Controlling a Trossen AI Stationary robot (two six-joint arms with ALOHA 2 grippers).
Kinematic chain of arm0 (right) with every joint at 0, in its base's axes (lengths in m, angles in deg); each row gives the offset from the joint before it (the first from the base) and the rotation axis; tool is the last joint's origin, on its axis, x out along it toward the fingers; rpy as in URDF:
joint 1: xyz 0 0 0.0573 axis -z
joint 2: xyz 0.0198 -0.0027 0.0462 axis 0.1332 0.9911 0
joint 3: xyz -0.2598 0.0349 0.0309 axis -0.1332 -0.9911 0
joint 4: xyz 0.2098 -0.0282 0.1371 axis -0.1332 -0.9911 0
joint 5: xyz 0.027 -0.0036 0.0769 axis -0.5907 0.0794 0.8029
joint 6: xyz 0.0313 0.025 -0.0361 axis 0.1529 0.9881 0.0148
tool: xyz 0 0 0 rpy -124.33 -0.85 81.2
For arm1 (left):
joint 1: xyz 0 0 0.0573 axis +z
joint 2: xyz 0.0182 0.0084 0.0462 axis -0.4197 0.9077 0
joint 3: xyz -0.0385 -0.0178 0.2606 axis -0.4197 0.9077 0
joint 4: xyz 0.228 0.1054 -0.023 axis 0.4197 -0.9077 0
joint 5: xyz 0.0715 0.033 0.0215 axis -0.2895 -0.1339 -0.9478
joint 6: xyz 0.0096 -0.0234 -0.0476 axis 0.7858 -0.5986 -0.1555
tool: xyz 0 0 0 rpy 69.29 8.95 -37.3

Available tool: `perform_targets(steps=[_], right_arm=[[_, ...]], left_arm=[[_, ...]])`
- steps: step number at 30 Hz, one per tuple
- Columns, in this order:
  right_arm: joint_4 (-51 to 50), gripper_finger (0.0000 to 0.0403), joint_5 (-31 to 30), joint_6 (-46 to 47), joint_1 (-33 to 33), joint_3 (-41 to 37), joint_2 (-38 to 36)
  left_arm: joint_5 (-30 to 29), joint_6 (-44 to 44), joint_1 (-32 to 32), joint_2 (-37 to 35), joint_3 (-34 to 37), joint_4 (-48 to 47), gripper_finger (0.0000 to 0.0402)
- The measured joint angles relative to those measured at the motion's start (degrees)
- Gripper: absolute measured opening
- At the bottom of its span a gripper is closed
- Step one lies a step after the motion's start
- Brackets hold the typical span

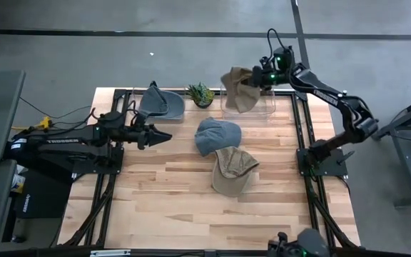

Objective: Pick & Place hat
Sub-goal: Put the left brown cap into the right transparent bin

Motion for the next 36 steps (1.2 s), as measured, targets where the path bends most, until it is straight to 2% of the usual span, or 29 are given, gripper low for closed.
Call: perform_targets(steps=[14,26,36], right_arm=[[-0.7,0.0,-3.3,4.4,0.0,0.0,4.3],[-7.1,0.0,-10.5,5.7,-0.1,0.0,4.4],[-6.1,0.0,-10.6,8.8,-1.3,0.0,4.9]], left_arm=[[1.4,0.9,0.0,-0.2,0.1,-0.5,0.0105],[1.4,1.4,0.0,-0.2,0.1,-0.5,0.0105],[1.4,1.4,0.0,-0.2,0.1,-1.6,0.0105]])
